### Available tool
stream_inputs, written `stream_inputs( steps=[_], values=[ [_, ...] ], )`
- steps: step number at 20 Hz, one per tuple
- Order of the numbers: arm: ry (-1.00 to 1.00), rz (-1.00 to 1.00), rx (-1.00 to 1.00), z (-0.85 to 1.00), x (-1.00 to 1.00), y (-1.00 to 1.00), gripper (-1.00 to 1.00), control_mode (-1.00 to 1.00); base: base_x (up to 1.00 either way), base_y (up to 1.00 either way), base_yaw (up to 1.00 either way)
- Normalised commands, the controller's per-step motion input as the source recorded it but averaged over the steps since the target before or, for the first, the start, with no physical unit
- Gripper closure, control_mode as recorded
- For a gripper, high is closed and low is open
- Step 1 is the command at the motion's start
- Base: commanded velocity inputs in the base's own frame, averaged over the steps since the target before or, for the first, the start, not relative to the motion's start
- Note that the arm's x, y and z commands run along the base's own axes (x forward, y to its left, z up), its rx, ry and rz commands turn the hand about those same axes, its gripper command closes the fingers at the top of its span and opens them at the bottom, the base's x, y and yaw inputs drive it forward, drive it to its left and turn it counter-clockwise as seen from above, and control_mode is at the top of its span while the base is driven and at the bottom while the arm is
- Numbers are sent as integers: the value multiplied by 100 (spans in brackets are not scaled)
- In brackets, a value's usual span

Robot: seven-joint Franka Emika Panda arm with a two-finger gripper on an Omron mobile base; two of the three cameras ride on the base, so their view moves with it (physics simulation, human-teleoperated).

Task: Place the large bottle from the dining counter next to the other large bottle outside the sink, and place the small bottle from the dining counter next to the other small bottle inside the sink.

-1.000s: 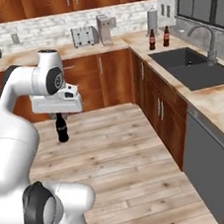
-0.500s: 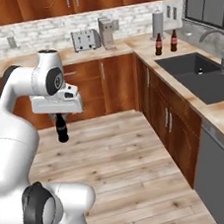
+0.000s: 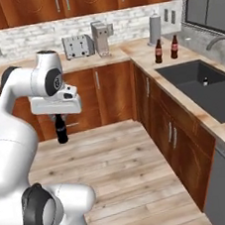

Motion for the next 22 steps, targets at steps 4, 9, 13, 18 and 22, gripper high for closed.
stream_inputs(
  steps=[4,9,13,18,22],
  values=[
    [0,0,0,0,0,0,100,100,53,-7,-30],
    [0,0,0,0,0,0,100,100,19,-6,-42],
    [0,0,0,0,0,0,100,100,5,-1,-43],
    [0,0,0,0,0,0,100,100,14,0,-33],
    [0,0,0,0,0,0,100,100,58,15,-22]
  ],
)
